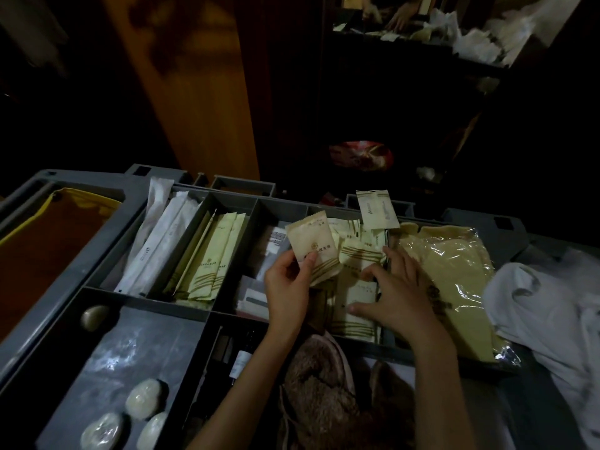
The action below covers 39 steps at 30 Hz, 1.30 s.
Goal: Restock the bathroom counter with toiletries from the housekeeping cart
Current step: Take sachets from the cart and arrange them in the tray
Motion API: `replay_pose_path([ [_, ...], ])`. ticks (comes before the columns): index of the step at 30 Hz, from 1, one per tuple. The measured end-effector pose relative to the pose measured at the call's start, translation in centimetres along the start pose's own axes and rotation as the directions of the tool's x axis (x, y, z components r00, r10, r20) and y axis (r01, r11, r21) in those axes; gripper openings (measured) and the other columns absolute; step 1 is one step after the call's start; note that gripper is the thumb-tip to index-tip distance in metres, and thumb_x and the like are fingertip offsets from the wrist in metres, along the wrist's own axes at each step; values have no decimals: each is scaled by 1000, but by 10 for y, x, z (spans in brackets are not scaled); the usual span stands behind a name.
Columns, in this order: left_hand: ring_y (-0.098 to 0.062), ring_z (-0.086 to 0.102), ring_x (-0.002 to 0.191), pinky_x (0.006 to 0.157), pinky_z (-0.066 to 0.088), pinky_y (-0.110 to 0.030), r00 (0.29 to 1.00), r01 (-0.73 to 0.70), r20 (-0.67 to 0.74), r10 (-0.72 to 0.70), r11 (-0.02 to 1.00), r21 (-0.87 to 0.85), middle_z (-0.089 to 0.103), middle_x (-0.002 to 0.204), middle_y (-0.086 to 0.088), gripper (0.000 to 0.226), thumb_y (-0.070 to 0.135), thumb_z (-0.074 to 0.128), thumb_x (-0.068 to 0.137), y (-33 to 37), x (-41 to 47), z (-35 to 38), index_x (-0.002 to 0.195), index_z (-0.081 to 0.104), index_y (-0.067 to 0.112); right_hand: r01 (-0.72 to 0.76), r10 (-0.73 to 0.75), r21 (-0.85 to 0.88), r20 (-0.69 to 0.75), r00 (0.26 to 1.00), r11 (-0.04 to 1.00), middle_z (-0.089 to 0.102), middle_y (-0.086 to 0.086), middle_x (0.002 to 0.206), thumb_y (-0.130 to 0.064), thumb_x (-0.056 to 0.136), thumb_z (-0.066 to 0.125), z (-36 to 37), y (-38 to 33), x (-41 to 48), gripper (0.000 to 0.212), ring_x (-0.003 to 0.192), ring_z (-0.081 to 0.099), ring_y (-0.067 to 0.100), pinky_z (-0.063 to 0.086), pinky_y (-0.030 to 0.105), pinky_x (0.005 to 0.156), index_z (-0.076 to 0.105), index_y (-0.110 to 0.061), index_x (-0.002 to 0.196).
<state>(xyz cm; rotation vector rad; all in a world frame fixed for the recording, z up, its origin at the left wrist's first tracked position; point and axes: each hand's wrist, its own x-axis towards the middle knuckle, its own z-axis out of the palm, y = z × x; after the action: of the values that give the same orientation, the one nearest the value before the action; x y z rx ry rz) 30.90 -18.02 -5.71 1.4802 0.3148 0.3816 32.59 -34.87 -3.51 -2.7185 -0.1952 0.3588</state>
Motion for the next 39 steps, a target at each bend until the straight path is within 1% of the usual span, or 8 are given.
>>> replay_pose_path([
  [10,-18,69,91,79,58,-41,999,-22,28,21,999,42,72,97,-7,14,16,62,92,-3,0,1,101,71,10,-4,4,-7,30,1000,1000,-10,-2,159,-50,74,75,11,0,4,60,144,-26,18,-2,44,118,45,-25,120],
  [14,-16,69,91,79,59,-41,999,-22,30,20,998,53,72,97,-5,12,16,63,91,-3,0,0,101,71,14,19,-21,-13,-179,984,1000,15,2,157,-39,91,60,11,-1,6,21,147,-12,17,1,44,120,61,-23,105],
  [18,-17,69,93,80,58,-44,999,-18,38,16,998,55,72,99,-5,12,17,63,91,-4,0,0,101,70,16,62,-66,-21,-289,955,998,37,-1,146,-35,89,64,11,3,10,11,146,9,19,-2,41,119,68,-25,92],
  [20,-17,69,94,81,58,-43,999,-8,37,7,999,41,72,100,-5,13,16,63,91,-4,0,0,102,70,16,115,-96,39,-328,940,993,51,-2,134,-32,88,66,8,7,10,7,140,27,19,0,37,118,65,-25,89],
  [23,-17,69,95,81,58,-41,999,-17,46,16,999,35,72,101,-6,16,15,62,92,-4,0,0,105,70,10,159,-63,269,-332,941,950,66,-9,101,-30,92,61,0,3,7,7,106,58,10,1,25,115,57,-25,88],
  [25,-17,69,94,81,58,-40,998,-23,53,21,999,33,72,101,-5,17,16,61,93,-4,-1,0,106,69,9,154,-18,415,-314,949,897,67,-14,88,-28,93,60,-3,2,4,7,91,58,-4,15,25,113,57,-23,89],
  [28,-19,68,96,81,58,-40,998,-23,53,21,999,36,71,101,-6,18,18,60,93,-5,0,-1,106,69,10,148,72,625,-313,947,767,63,-19,85,-21,93,61,-7,-1,0,3,90,57,-8,46,22,78,59,-21,91],
  [39,-16,69,91,74,58,-31,940,-33,340,21,999,30,71,98,-2,11,14,59,94,5,-9,3,105,61,15,221,220,811,-390,894,542,72,-4,92,-18,90,64,-15,1,-1,8,81,65,-4,49,10,60,62,-24,87],
])
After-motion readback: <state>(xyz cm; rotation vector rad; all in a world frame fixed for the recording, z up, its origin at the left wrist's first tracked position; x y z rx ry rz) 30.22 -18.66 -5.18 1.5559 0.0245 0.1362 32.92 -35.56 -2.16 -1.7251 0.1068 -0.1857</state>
